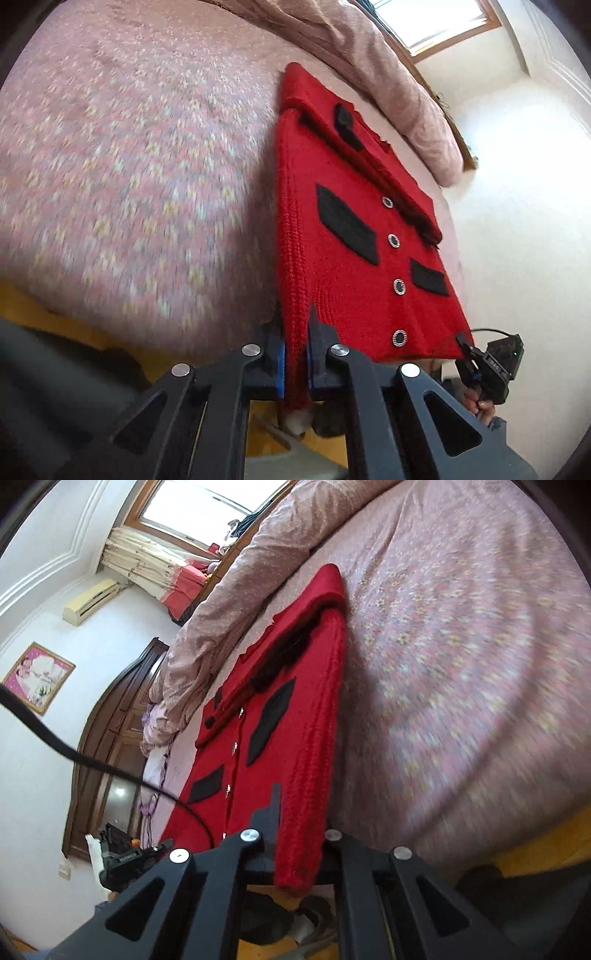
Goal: Fold small clothes
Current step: 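Lift the hem and fold it toward the collar with both tools, release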
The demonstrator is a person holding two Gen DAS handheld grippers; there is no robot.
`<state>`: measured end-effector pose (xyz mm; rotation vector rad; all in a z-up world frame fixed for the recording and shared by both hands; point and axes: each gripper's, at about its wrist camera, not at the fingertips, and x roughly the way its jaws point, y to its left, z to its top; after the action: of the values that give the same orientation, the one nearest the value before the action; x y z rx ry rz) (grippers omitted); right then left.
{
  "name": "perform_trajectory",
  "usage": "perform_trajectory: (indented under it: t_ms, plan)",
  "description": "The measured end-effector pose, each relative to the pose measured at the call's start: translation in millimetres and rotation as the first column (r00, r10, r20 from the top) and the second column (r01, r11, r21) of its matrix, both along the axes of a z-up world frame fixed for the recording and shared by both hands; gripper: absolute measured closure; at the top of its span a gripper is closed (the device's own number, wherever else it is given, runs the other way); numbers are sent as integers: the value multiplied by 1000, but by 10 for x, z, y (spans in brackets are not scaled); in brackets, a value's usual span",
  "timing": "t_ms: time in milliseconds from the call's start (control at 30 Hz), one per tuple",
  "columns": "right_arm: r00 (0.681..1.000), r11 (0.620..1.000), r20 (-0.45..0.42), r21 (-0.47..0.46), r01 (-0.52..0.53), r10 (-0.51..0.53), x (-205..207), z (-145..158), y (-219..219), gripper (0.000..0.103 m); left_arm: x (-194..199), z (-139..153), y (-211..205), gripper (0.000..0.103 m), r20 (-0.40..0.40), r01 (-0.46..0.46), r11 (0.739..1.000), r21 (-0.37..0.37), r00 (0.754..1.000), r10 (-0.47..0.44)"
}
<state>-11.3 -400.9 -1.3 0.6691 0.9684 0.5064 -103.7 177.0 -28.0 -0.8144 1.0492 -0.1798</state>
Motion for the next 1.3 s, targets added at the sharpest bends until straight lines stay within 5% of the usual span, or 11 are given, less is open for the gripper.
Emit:
perform_trajectory:
  t_ms: [167,267,600,800,1033,1300]
  plan:
    - [1000,998,9,-59,4,-4,-95,38,-16,98,81,-12,-29,102,-10,14,999,42,1000,-13]
    - [998,983,57,-181,6,4,67,143,147,97,335,79,-85,102,17,16,996,92,1000,-18]
    - [957,835,221,-549,-37,188,1155,431,793,97,1537,325,-166,102,125,-70,973,220,991,43]
    - [974,890,205,-457,5,99,1773,461,680,97,2024,446,4,102,191,-147,977,152,975,116]
    - [944,915,322,-398,71,67,2171,728,719,97,2464,705,88,102,322,-185,975,123,937,137]
    - [957,924,290,-371,89,25,2741,591,773,97,2938,395,143,102,234,-195,969,153,960,156]
